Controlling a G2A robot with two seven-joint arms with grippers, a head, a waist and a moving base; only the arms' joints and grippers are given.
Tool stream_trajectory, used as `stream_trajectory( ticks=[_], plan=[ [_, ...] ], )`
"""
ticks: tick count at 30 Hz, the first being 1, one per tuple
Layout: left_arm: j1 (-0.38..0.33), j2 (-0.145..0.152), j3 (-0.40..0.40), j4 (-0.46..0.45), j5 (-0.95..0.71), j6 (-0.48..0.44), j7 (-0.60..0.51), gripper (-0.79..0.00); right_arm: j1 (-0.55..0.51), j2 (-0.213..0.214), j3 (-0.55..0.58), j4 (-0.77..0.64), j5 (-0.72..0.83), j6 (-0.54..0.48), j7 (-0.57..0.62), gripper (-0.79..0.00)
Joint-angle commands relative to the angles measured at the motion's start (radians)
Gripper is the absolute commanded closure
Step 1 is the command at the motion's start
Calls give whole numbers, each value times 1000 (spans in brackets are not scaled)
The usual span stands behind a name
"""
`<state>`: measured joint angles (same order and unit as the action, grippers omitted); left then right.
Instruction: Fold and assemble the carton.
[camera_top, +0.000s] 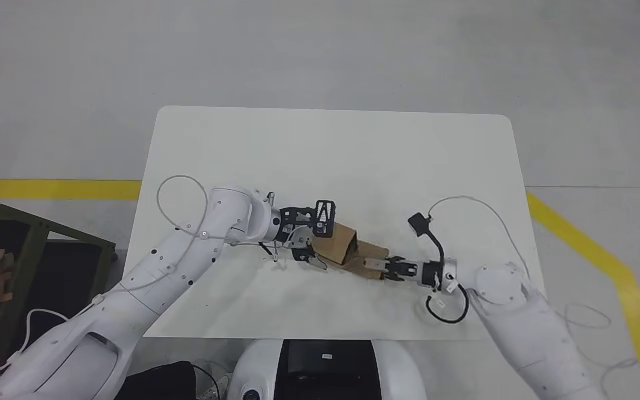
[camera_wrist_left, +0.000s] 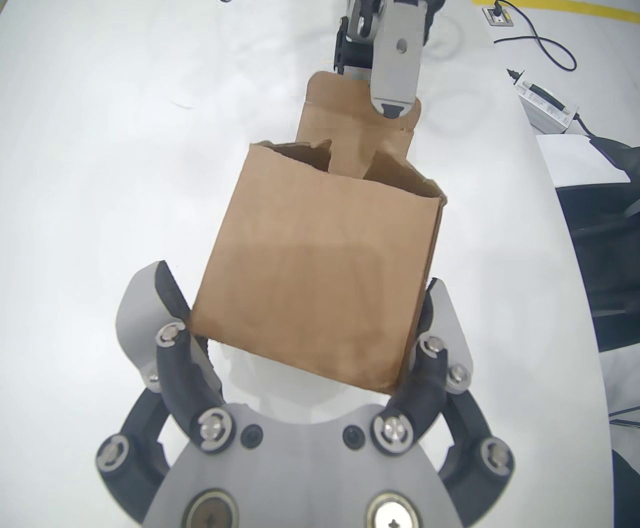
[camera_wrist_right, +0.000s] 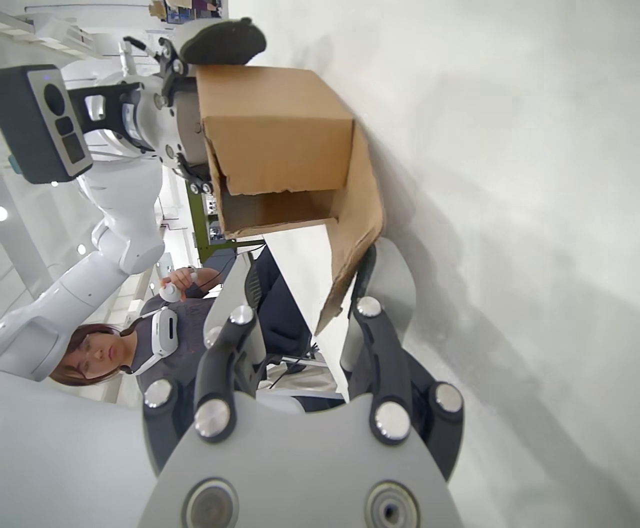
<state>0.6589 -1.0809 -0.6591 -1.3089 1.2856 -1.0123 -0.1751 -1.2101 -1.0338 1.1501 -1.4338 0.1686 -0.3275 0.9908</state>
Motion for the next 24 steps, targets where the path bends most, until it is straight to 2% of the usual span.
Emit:
stream_trajectory(
  ticks=[1, 8, 13, 15, 21, 24],
  plan=[
    [1, 0, -1, -1, 1, 0, -4, -785, 0, 0, 1, -6, 4, -7, 1, -363],
    [4, -2, -5, -6, -2, 0, -17, -785, -7, -1, 4, -30, 70, -69, 15, -366],
    [7, -3, -7, -7, -4, 0, -29, -785, 8, -5, -8, -16, 91, -73, 26, -385],
    [7, -4, -7, -7, -5, 0, -36, -785, 17, -6, -15, -10, 86, -72, 26, -517],
    [9, -4, -12, -10, -9, 0, -46, -785, 7, -1, 8, -17, 47, -58, -23, -683],
    [11, -3, -14, -13, -10, 0, -49, -785, -22, 7, 40, -42, 35, -54, -35, -720]
  ],
)
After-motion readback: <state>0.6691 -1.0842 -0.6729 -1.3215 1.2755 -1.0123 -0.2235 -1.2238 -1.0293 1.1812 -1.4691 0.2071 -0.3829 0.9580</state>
